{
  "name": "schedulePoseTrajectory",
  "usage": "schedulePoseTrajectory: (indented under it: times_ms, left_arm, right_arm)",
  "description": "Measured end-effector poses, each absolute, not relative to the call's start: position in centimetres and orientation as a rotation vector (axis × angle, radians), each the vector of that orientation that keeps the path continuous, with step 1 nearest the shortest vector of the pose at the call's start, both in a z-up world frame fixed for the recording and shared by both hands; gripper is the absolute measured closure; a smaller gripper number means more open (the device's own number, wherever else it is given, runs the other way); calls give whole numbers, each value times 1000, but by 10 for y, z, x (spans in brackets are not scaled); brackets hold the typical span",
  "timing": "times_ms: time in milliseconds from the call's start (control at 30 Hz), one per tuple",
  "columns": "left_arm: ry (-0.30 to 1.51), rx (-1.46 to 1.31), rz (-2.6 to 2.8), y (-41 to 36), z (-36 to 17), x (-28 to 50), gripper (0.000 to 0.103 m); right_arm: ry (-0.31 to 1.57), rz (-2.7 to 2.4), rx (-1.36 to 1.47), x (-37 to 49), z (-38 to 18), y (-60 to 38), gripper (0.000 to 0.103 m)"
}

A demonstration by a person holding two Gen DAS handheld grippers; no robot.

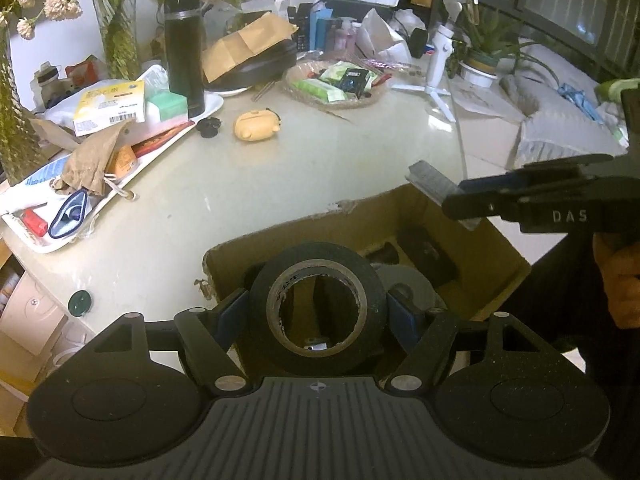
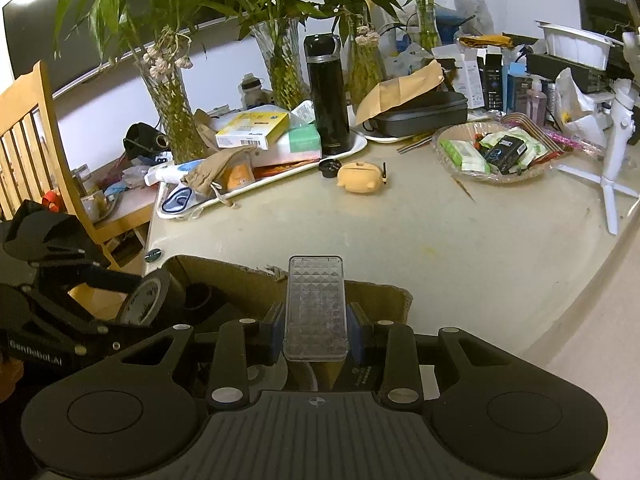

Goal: Organize rigid objects
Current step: 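Open the left tool to drop the tape roll into the box, then move both open tools back over the table toward the yellow case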

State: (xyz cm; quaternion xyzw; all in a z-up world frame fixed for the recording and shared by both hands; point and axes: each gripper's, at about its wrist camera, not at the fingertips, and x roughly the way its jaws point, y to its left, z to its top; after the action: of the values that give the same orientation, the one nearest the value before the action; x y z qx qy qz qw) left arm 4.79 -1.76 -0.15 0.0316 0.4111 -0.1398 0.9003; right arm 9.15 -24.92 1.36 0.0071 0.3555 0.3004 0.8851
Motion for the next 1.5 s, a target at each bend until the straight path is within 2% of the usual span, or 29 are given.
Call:
schedulePoseTrajectory:
  times_ms: [667,800,833,867,900,933,967,1133,1500]
  left_arm:
    - [759,-97,-207,8,15,50,29]
    - [715,-138,-169,18,20,48,29]
    - [698,-153,-160,21,22,46,29]
    - [675,-180,-156,27,25,44,29]
    - [657,-206,-153,32,27,42,29]
    - [637,-237,-145,38,29,40,29]
    - [619,-269,-135,44,30,39,29]
    - [582,-391,-78,65,35,42,29]
    - [582,-385,-25,78,34,43,29]
  right_arm:
    - [729,602,50,95,18,-254,68]
    - [780,645,39,98,12,-248,67]
    - [793,652,22,98,10,-245,60]
    - [795,645,-10,96,9,-240,40]
    - [780,635,-43,94,10,-236,28]
    - [759,631,-65,91,12,-234,10]
    - [737,634,-75,88,14,-233,4]
    - [723,602,-54,92,16,-237,0]
    - [711,458,163,110,22,-277,0]
